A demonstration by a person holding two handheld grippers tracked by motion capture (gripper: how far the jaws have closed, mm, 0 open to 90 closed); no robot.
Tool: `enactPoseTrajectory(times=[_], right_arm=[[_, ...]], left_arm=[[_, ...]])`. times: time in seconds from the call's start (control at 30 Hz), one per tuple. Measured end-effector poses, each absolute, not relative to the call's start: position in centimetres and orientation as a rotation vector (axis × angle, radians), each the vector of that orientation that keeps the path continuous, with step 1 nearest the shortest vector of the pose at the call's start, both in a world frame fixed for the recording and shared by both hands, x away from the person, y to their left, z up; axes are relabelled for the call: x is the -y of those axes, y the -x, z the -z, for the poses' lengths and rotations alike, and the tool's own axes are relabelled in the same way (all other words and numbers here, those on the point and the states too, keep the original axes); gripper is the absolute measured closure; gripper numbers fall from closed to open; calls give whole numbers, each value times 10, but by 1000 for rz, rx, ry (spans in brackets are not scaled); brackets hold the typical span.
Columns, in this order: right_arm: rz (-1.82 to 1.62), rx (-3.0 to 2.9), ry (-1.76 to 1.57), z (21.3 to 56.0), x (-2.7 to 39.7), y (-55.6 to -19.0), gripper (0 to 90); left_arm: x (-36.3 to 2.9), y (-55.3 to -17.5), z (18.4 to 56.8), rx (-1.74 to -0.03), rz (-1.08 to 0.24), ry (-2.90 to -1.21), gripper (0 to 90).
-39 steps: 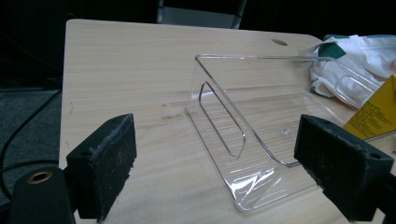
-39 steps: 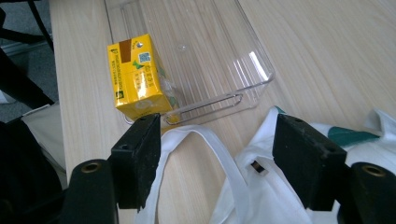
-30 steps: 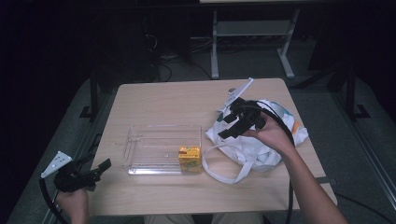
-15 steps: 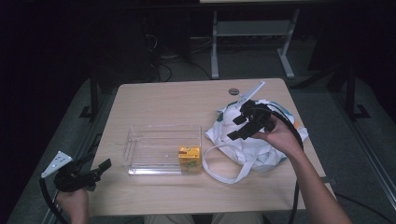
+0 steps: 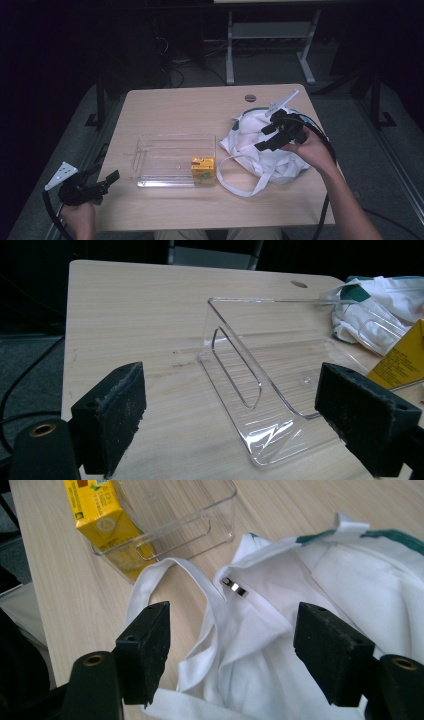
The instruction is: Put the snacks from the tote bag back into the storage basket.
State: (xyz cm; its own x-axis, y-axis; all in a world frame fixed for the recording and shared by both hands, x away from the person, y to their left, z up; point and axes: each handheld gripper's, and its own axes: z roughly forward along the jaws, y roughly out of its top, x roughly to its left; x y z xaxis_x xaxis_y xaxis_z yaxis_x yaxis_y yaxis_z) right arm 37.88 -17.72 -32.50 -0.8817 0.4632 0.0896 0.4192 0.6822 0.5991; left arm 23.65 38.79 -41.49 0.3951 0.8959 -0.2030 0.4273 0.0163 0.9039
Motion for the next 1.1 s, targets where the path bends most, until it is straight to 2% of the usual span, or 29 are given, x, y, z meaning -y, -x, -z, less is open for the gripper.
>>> enactPoseTrajectory(times=[0.67, 1.1], right_arm=[[-1020, -2738, -896, 336, 224, -363, 305], [-1062, -2683, -992, 359, 256, -346, 297]], left_arm=[[-387, -237, 415, -1196, -555, -1606, 126], [-385, -237, 415, -1194, -554, -1614, 126]])
